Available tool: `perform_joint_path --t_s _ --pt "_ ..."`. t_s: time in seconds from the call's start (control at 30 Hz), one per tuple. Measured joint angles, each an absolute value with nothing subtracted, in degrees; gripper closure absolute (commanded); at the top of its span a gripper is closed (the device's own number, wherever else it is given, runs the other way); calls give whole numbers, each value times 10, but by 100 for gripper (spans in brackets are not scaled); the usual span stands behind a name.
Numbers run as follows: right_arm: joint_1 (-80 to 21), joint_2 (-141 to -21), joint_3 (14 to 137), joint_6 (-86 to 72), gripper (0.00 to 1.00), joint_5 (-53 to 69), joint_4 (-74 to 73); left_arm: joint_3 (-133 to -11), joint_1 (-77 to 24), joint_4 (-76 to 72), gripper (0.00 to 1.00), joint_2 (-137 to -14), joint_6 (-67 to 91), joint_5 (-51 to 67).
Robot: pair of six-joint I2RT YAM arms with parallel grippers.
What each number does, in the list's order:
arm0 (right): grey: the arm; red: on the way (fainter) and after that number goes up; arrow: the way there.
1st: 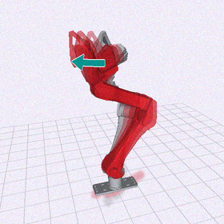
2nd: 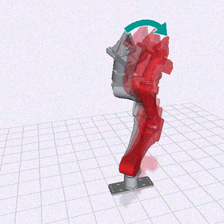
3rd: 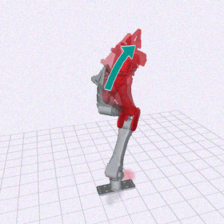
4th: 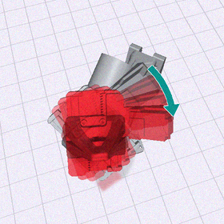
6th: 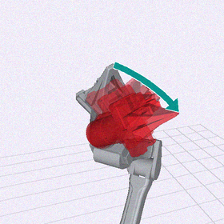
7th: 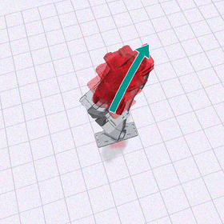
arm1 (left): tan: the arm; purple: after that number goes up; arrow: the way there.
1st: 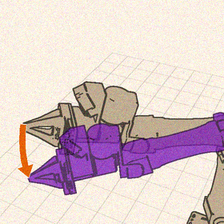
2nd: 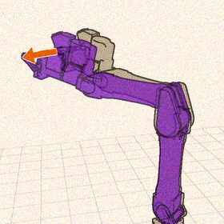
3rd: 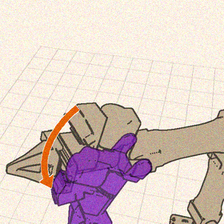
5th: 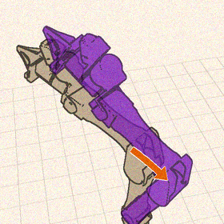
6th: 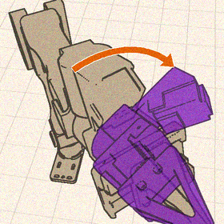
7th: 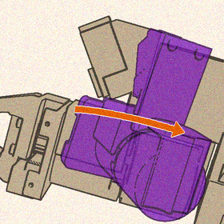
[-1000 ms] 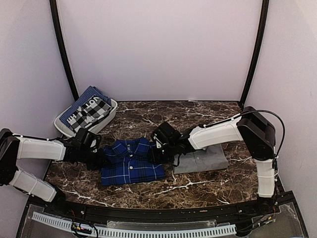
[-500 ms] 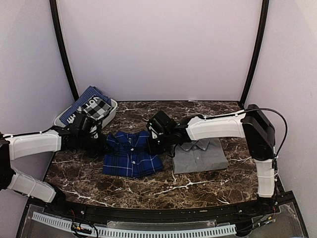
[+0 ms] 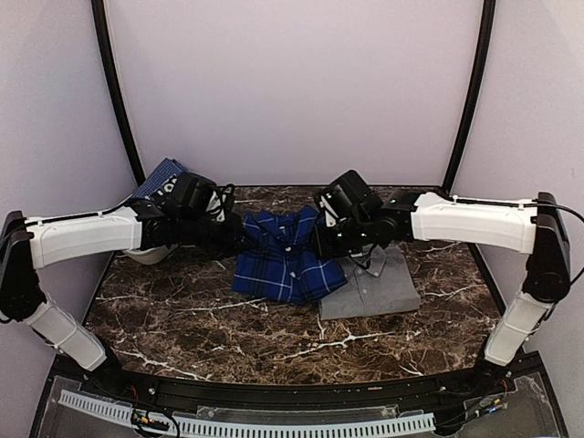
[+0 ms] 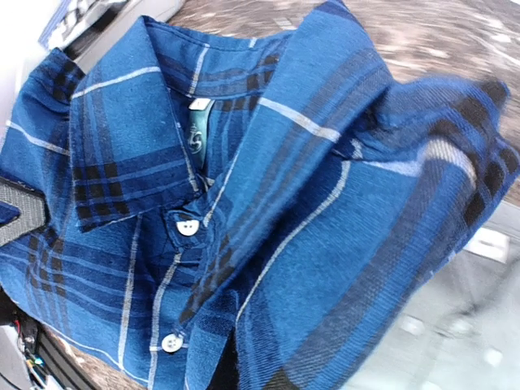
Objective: Fold and stack the long sleeve shirts
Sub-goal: Place the square-folded shirt on the square-folded shirt.
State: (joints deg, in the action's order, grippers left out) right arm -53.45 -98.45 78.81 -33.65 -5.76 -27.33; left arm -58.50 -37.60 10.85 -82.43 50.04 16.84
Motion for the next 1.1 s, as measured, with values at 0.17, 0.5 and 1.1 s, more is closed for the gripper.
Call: perform_joint_path --t_s 0.17,0.5,1.1 --pt "-490 -891 683 -332 100 -78 -282 -680 -435 83 100 -931 520 159" --pt "-383 -717 540 -313 100 -88 -326 -832 -529 53 100 -1102 564 137" --pt "-277 -706 477 -254 55 -60 -299 -892 -551 44 77 -1166 593 117"
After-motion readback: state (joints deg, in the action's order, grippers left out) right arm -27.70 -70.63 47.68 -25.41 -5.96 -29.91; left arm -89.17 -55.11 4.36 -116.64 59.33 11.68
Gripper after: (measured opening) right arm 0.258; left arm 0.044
